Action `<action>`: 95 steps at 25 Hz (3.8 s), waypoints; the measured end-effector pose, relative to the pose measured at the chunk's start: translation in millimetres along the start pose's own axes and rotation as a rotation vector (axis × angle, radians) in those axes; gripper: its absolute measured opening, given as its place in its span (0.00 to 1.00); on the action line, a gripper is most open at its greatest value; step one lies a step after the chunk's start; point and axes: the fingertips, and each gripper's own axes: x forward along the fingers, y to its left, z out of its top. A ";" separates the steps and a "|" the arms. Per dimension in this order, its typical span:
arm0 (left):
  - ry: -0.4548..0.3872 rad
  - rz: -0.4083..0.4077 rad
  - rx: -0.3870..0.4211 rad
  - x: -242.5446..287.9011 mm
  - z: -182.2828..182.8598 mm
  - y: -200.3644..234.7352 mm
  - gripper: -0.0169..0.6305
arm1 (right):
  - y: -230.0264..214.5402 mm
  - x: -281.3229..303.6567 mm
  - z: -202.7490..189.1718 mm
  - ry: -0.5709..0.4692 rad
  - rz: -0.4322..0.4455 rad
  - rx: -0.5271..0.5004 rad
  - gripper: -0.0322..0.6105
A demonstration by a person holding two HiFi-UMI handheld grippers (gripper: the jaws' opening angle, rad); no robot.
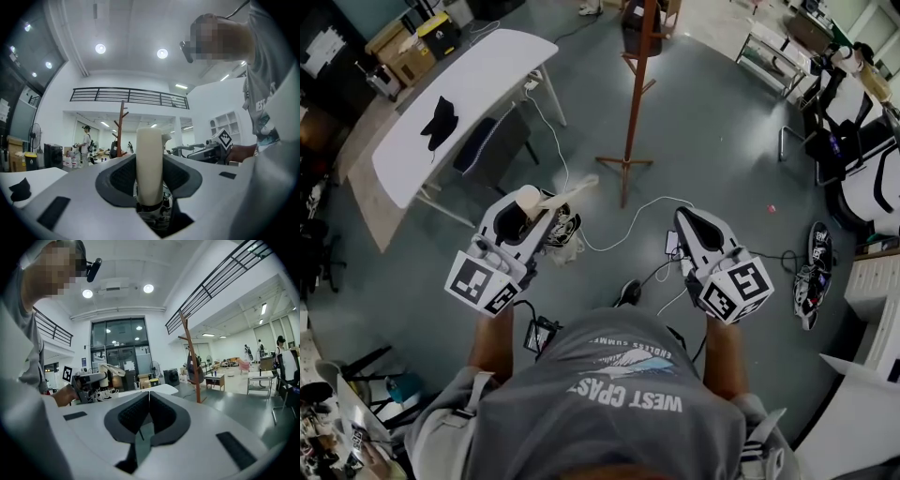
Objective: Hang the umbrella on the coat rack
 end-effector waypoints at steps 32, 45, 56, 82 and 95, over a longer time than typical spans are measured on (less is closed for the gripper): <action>0.050 0.038 0.038 136.5 -3.0 32.6 0.28 | -136.4 48.1 13.0 0.012 0.026 0.073 0.09; 0.029 -0.090 0.009 153.1 -12.1 115.8 0.28 | -118.4 114.1 24.8 0.014 -0.094 0.072 0.09; 0.001 -0.179 0.007 180.2 -10.6 192.9 0.28 | -116.6 177.2 43.5 -0.006 -0.188 0.059 0.09; -0.004 -0.222 -0.064 233.2 -43.3 279.7 0.28 | -131.2 235.4 40.3 0.040 -0.297 0.069 0.09; 0.023 -0.150 -0.078 289.7 -71.4 303.6 0.28 | -179.3 257.7 38.5 0.094 -0.248 0.071 0.09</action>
